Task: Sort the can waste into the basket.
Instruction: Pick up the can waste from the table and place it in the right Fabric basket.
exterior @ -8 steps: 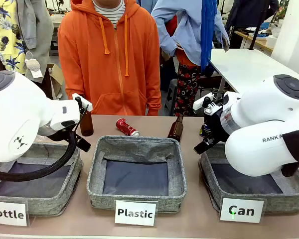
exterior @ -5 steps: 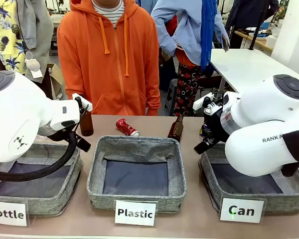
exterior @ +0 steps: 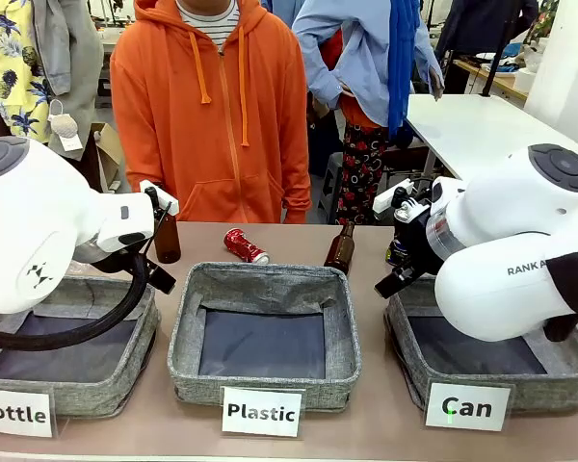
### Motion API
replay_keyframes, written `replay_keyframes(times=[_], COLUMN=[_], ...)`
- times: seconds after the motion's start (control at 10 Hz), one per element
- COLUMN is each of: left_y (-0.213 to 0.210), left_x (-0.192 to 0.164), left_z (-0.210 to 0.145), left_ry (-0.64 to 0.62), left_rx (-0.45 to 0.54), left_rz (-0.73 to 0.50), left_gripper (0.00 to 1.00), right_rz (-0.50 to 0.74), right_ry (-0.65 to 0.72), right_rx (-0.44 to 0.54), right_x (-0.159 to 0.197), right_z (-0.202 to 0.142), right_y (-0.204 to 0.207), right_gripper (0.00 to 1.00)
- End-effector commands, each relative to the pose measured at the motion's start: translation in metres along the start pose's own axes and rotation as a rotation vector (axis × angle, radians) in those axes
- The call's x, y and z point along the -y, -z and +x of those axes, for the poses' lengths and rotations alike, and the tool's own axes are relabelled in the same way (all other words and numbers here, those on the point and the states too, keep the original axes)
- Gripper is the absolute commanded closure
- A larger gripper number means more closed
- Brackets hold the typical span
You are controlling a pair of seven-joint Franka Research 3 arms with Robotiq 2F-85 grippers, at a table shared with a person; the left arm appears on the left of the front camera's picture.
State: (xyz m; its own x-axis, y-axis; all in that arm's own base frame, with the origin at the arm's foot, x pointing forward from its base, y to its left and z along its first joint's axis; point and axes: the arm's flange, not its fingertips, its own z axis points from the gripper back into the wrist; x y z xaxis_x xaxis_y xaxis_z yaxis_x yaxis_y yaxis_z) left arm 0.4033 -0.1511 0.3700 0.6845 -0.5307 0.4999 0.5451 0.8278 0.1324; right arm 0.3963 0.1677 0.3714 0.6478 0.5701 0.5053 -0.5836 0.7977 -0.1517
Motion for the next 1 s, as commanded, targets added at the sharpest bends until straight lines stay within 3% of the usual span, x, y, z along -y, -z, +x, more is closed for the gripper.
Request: replay_keyframes(times=[0.0,0.9], left_y=[0.0,0.0], left_x=[0.0,0.0], left_z=[0.0,0.0], left_ry=[0.0,0.0], left_rx=[0.0,0.0], left_rz=[0.0,0.0], left_gripper=[0.0,0.0], right_rz=[0.0,0.0], right_ry=[0.001,0.0], right_rx=[0.0,0.0], right_x=[0.0001,0.0], right_z=[0.0,0.0], right_y=[0.0,0.0], right_gripper=[0.0,0.0])
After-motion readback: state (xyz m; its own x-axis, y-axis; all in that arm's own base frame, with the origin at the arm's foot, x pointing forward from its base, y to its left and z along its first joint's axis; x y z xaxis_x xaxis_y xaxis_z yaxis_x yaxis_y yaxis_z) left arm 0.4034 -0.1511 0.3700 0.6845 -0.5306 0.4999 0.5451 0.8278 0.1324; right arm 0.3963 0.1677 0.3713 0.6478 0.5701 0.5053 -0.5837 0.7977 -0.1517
